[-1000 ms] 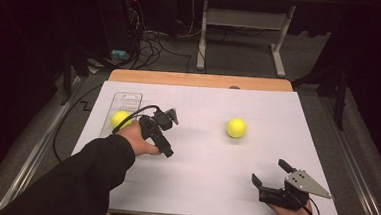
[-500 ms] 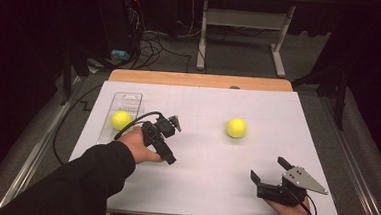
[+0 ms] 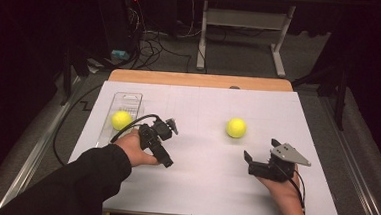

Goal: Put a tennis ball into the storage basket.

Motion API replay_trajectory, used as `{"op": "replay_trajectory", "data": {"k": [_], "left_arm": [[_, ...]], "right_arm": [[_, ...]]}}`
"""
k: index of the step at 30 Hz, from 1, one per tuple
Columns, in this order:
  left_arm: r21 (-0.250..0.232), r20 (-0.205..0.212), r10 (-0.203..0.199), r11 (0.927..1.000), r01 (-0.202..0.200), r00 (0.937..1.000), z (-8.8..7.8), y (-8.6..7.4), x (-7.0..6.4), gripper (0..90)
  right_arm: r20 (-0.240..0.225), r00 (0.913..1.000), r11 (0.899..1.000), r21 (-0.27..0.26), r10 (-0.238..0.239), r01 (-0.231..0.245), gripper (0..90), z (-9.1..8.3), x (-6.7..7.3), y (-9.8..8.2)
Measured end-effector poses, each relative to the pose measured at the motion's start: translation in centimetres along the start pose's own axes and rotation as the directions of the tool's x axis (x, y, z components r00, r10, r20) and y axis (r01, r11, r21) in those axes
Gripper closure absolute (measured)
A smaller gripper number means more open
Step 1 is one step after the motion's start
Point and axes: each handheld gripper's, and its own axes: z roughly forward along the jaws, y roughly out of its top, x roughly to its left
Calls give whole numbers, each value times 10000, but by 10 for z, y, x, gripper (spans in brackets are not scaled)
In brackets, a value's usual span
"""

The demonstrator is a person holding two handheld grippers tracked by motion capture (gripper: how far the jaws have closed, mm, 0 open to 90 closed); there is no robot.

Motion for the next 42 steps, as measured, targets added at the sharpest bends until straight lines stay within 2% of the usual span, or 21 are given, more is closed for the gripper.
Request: {"op": "replay_trajectory", "data": {"k": [1, 3, 4, 5, 12, 13, 14, 16, 23, 24, 25, 28, 29, 30, 34, 37, 40, 41, 42], "left_arm": [[-72, 8, -87, 9999, 87, 10000, 1, -1, -1, 5], [14, 101, 8, 10000, -8, 9999, 3, -2, -2, 5], [14, 101, 8, 10000, -8, 9999, 3, -2, -2, 5], [9, 232, 46, 10000, -46, 9997, 5, -2, -3, 5], [87, 221, 172, 9998, -174, 9996, 8, 1, -6, 5], [119, 208, 179, 9998, -182, 9996, 8, 1, -6, 5], [137, 205, 189, 9997, -192, 9996, 8, 1, -6, 5], [147, 226, 284, 9995, -288, 9993, 9, 1, -7, 5], [123, 265, 270, 9996, -274, 9993, 8, 0, -7, 5], [115, 258, 254, 9996, -257, 9993, 8, 0, -7, 5], [115, 258, 254, 9996, -257, 9993, 8, 0, -7, 5], [137, 248, 292, 9995, -296, 9993, 7, 0, -8, 5], [137, 248, 292, 9995, -296, 9993, 7, 0, -8, 5], [125, 264, 293, 9995, -296, 9992, 7, 0, -8, 5], [121, 276, 293, 9995, -296, 9992, 7, 0, -8, 5], [114, 277, 306, 9995, -310, 9991, 7, 0, -8, 5], [93, 324, 345, 9993, -349, 9989, 7, 0, -9, 5], [95, 288, 333, 9994, -335, 9990, 7, -1, -9, 5], [95, 288, 333, 9994, -335, 9990, 7, -1, -9, 5]], "right_arm": [[82, 10000, 9999, 102, 58, -59, 0, 11, -2, 5], [87, 9998, 9996, 236, 157, -159, 1, 23, -4, 10], [87, 9998, 9996, 236, 157, -159, 1, 23, -4, 10], [77, 9997, 9991, 375, 212, -215, 3, 34, -5, 14], [-158, 9989, 9959, 794, 442, -428, 23, 63, -1, 28], [-187, 9983, 9937, 991, 543, -522, 31, 73, 0, 30], [-187, 9983, 9937, 991, 543, -522, 31, 73, 0, 30], [-141, 9983, 9880, 1446, 565, -539, 33, 87, 1, 31], [-209, 9982, 9787, 1989, 564, -511, 71, 107, 3, 30], [-169, 9985, 9724, 2286, 524, -472, 103, 112, 3, 30], [-169, 9985, 9724, 2286, 524, -472, 103, 112, 3, 30], [-328, 9976, 9656, 2551, 611, -508, 205, 117, 2, 28], [-328, 9976, 9656, 2551, 611, -508, 205, 117, 2, 28], [-374, 9972, 9615, 2698, 648, -524, 259, 118, 1, 26], [-382, 9973, 9624, 2671, 627, -503, 268, 117, 1, 26], [-387, 9982, 9680, 2487, 452, -342, 269, 110, 5, 28], [-506, 9971, 9790, 1985, 573, -462, 270, 97, 9, 31], [-586, 9965, 9841, 1712, 589, -481, 270, 85, 12, 32], [-586, 9965, 9841, 1712, 589, -481, 270, 85, 12, 32]]}}
